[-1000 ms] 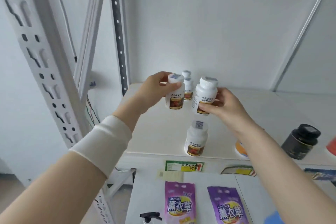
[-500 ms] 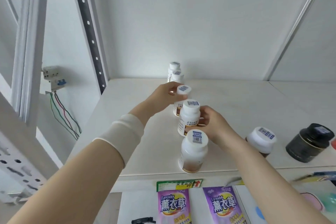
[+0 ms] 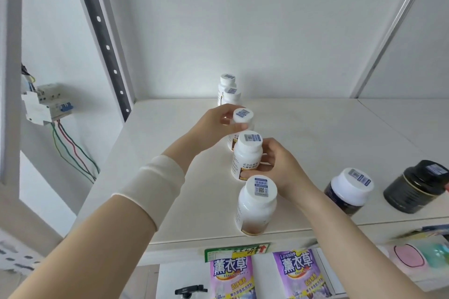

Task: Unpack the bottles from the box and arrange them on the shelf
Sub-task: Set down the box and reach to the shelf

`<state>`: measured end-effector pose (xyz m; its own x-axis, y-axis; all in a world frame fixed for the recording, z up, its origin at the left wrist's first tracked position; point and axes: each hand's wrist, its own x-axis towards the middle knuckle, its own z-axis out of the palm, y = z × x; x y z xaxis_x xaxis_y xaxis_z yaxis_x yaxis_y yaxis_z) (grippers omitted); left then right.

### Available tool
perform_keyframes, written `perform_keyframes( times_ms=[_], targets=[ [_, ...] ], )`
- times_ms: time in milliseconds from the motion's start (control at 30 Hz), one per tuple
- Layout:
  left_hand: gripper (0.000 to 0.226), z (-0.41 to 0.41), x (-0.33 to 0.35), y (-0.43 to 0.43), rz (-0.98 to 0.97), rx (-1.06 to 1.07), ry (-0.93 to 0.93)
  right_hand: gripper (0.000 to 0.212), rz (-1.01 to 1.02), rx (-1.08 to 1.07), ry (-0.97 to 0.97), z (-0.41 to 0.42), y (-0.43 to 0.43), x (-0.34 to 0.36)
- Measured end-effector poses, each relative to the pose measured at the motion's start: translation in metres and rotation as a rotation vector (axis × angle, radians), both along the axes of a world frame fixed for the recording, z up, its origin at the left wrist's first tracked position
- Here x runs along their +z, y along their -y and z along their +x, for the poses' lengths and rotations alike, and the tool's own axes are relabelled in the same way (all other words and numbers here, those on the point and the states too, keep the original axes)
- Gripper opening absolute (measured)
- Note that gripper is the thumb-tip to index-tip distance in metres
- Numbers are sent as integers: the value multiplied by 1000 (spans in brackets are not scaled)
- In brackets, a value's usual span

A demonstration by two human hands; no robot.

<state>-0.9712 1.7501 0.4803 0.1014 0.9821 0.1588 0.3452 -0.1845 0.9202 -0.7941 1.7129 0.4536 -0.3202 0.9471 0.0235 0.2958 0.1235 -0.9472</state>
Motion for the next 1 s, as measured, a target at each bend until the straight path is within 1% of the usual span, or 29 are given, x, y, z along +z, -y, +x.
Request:
perform_keyframes(
  times_ms=[167, 300, 367, 433, 500, 567, 600, 667, 733, 800, 900, 1000],
  targets=[
    [37, 0, 1, -1, -10, 1, -32, 56, -13, 4, 4, 0, 1, 1],
    [50, 2, 9, 4, -30, 14, -57, 58, -35, 6, 14, -1, 5, 9],
    [54, 1, 19, 10, -55, 26, -34, 61, -24, 5, 31, 2, 9, 19],
    [53, -1, 31, 17, -70, 79, -10, 56, 9, 20, 46, 5, 16, 34],
    [50, -5, 44, 26, -51, 173, -65, 46, 60, 25, 69, 6, 23, 52],
    [46, -10, 60, 43, 5, 284, -205, 45, 139, 8, 108, 5, 31, 71],
    [44, -12, 68, 55, 45, 335, -307, 46, 190, 4, 141, 3, 35, 80],
    [42, -14, 83, 85, 128, 421, -601, 49, 316, 15, 250, -2, 46, 95],
    [43, -12, 95, 122, 165, 498, -971, 51, 453, 50, 388, -10, 62, 105],
    [43, -11, 97, 161, 176, 558, -1230, 52, 586, 103, 542, -20, 85, 108],
    [41, -11, 86, 223, 168, 611, -1430, 52, 764, 204, 737, -34, 128, 100],
    [38, -15, 64, 284, 137, 587, -1510, 52, 854, 306, 793, -49, 175, 80]
  ],
)
